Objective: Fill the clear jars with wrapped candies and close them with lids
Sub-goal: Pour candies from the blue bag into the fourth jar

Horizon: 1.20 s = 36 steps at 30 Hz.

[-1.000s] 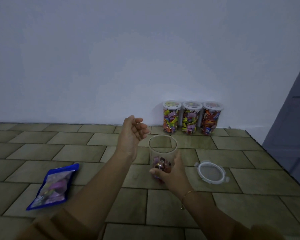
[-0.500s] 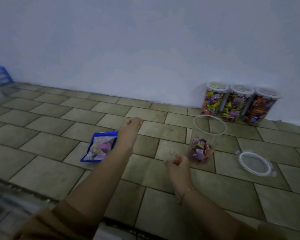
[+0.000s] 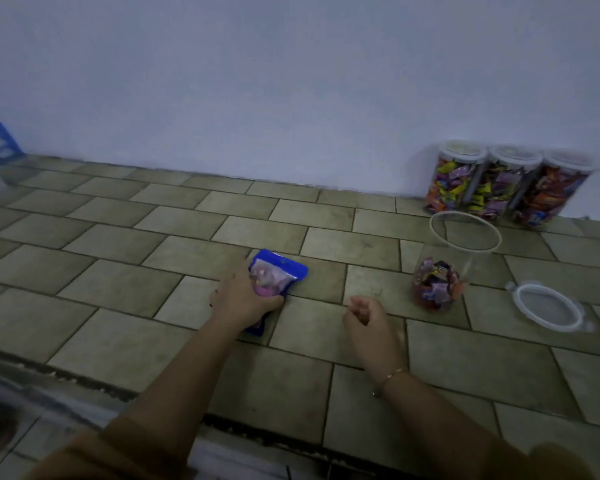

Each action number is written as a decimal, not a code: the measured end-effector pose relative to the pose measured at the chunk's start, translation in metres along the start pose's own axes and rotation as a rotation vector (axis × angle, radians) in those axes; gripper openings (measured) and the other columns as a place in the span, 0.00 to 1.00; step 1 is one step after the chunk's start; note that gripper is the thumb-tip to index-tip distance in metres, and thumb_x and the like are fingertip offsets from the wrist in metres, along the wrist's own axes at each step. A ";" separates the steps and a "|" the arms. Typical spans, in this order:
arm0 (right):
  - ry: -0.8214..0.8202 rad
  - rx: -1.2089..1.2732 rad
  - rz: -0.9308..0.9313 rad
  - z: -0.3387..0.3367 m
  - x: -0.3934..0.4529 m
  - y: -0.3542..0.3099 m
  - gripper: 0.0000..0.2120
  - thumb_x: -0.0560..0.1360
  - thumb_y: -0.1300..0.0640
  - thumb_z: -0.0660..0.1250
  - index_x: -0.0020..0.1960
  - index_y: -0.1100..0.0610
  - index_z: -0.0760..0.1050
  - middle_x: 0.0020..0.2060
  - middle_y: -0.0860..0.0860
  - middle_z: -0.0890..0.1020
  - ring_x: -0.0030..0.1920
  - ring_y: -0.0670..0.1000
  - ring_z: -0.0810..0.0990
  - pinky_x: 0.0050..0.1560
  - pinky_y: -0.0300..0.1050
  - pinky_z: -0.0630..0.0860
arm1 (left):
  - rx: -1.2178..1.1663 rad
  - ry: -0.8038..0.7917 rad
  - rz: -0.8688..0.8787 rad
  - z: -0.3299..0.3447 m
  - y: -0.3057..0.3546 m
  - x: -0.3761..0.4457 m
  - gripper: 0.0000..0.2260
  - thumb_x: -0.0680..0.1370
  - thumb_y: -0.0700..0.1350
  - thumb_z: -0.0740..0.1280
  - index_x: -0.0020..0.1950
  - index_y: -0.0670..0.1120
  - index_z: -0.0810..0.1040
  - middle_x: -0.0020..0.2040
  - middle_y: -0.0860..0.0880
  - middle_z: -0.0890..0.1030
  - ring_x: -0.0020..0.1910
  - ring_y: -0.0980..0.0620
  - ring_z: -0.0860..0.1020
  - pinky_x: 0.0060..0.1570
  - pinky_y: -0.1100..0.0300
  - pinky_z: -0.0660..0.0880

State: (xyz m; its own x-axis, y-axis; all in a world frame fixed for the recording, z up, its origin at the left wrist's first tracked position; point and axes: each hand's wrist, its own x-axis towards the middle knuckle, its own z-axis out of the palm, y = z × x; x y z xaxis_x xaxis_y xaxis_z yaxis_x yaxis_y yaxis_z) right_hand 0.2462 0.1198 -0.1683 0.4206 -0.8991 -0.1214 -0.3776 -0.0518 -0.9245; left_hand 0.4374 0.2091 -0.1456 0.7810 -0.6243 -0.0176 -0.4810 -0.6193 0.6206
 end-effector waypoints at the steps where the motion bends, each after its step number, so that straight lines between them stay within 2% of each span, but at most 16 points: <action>1: -0.003 0.072 0.015 0.000 0.001 -0.001 0.12 0.75 0.52 0.66 0.58 0.49 0.73 0.52 0.45 0.80 0.54 0.46 0.77 0.63 0.46 0.71 | -0.072 -0.035 0.103 0.002 0.005 -0.005 0.41 0.64 0.52 0.78 0.72 0.48 0.63 0.67 0.48 0.72 0.63 0.48 0.72 0.61 0.54 0.68; 3: -0.004 0.143 0.028 -0.004 0.001 -0.004 0.17 0.76 0.48 0.65 0.63 0.52 0.73 0.56 0.48 0.79 0.56 0.46 0.76 0.64 0.46 0.71 | -0.141 -0.109 0.287 0.008 0.016 -0.014 0.40 0.63 0.48 0.79 0.71 0.47 0.65 0.64 0.49 0.74 0.61 0.50 0.72 0.60 0.57 0.68; 4: -0.021 0.180 0.024 -0.007 0.000 -0.008 0.18 0.77 0.47 0.63 0.64 0.54 0.73 0.56 0.48 0.79 0.55 0.45 0.76 0.63 0.43 0.72 | -0.127 -0.133 0.362 0.010 0.021 -0.018 0.41 0.63 0.49 0.79 0.71 0.48 0.64 0.64 0.50 0.74 0.62 0.50 0.72 0.62 0.56 0.68; 5: -0.035 0.221 0.010 -0.012 -0.002 -0.009 0.17 0.78 0.48 0.62 0.63 0.55 0.73 0.54 0.48 0.79 0.52 0.43 0.77 0.58 0.36 0.73 | -0.089 -0.167 0.426 0.014 0.026 -0.020 0.42 0.63 0.50 0.78 0.72 0.49 0.62 0.65 0.50 0.73 0.64 0.50 0.71 0.66 0.52 0.65; 7: -0.055 0.305 -0.018 -0.020 -0.005 -0.011 0.13 0.79 0.52 0.60 0.58 0.57 0.77 0.48 0.48 0.81 0.45 0.39 0.78 0.43 0.25 0.73 | 0.054 -0.242 0.513 0.022 0.036 -0.024 0.44 0.65 0.51 0.76 0.75 0.51 0.56 0.68 0.51 0.69 0.69 0.51 0.65 0.73 0.45 0.51; 9: -0.016 0.425 0.009 -0.028 -0.005 -0.006 0.11 0.79 0.57 0.62 0.54 0.61 0.78 0.45 0.51 0.82 0.40 0.41 0.80 0.39 0.27 0.75 | 0.236 -0.280 0.589 0.030 0.047 -0.029 0.46 0.67 0.52 0.73 0.77 0.51 0.49 0.71 0.51 0.63 0.72 0.52 0.58 0.73 0.43 0.39; 12: -0.026 0.508 0.056 -0.037 -0.006 0.000 0.06 0.77 0.63 0.62 0.49 0.63 0.78 0.41 0.54 0.82 0.35 0.43 0.81 0.37 0.31 0.77 | 0.364 -0.278 0.655 0.042 0.065 -0.039 0.51 0.65 0.60 0.73 0.77 0.50 0.44 0.72 0.50 0.59 0.74 0.50 0.55 0.72 0.41 0.34; 15: -0.072 0.601 0.080 -0.043 -0.009 0.006 0.07 0.76 0.63 0.63 0.47 0.64 0.79 0.42 0.59 0.82 0.42 0.53 0.79 0.40 0.36 0.77 | 0.443 -0.288 0.641 0.053 0.078 -0.046 0.56 0.61 0.70 0.71 0.77 0.50 0.43 0.73 0.49 0.59 0.74 0.48 0.55 0.72 0.39 0.36; 18: -0.111 0.675 0.116 -0.051 -0.007 0.012 0.13 0.78 0.56 0.61 0.54 0.64 0.78 0.49 0.58 0.84 0.49 0.54 0.82 0.46 0.40 0.78 | 0.389 -0.330 0.627 0.056 0.088 -0.047 0.59 0.57 0.73 0.71 0.77 0.51 0.45 0.75 0.49 0.57 0.75 0.49 0.53 0.72 0.39 0.37; 20: -0.124 0.684 0.123 -0.055 -0.007 0.013 0.15 0.80 0.53 0.58 0.56 0.62 0.78 0.50 0.57 0.83 0.51 0.52 0.82 0.46 0.40 0.79 | 0.333 -0.364 0.616 0.055 0.093 -0.046 0.58 0.56 0.72 0.72 0.77 0.51 0.48 0.75 0.50 0.58 0.75 0.50 0.54 0.73 0.41 0.38; 24: -0.120 0.742 0.142 -0.060 -0.005 0.014 0.14 0.81 0.57 0.56 0.52 0.62 0.79 0.47 0.58 0.84 0.47 0.51 0.82 0.46 0.41 0.79 | 0.277 -0.395 0.627 0.059 0.098 -0.046 0.55 0.57 0.69 0.75 0.75 0.50 0.53 0.72 0.51 0.61 0.73 0.51 0.57 0.74 0.45 0.42; 27: -0.126 0.832 0.175 -0.066 -0.002 0.016 0.14 0.80 0.59 0.57 0.54 0.66 0.77 0.51 0.61 0.82 0.50 0.55 0.80 0.54 0.48 0.77 | 0.209 -0.424 0.644 0.062 0.100 -0.045 0.53 0.57 0.66 0.77 0.74 0.50 0.55 0.69 0.51 0.63 0.69 0.51 0.60 0.74 0.49 0.53; 30: -0.138 0.848 0.168 -0.071 0.001 0.017 0.14 0.80 0.62 0.54 0.52 0.67 0.77 0.49 0.62 0.81 0.49 0.57 0.80 0.54 0.51 0.75 | 0.136 -0.425 0.653 0.064 0.103 -0.041 0.52 0.56 0.62 0.79 0.74 0.52 0.58 0.69 0.52 0.66 0.67 0.52 0.63 0.69 0.56 0.62; 33: -0.140 0.884 0.170 -0.071 0.004 0.021 0.12 0.79 0.65 0.54 0.53 0.69 0.75 0.51 0.65 0.80 0.49 0.58 0.80 0.52 0.51 0.78 | 0.190 -0.420 0.678 0.066 0.105 -0.038 0.52 0.56 0.61 0.79 0.74 0.54 0.58 0.70 0.53 0.65 0.68 0.53 0.63 0.69 0.56 0.63; 36: -0.162 0.903 0.178 -0.071 0.004 0.024 0.11 0.79 0.65 0.57 0.54 0.70 0.73 0.51 0.66 0.80 0.50 0.59 0.80 0.50 0.50 0.79 | 0.204 -0.481 0.649 0.065 0.108 -0.042 0.50 0.55 0.64 0.78 0.72 0.54 0.61 0.68 0.55 0.67 0.66 0.54 0.65 0.68 0.56 0.64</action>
State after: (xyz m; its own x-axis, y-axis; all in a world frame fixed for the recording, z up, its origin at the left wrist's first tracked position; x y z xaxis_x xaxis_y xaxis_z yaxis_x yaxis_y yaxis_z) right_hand 0.1803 0.0839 -0.1650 0.5540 -0.7860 -0.2744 0.3079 0.4997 -0.8097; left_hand 0.3270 0.1369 -0.1288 0.0910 -0.9936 -0.0672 -0.8759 -0.1120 0.4693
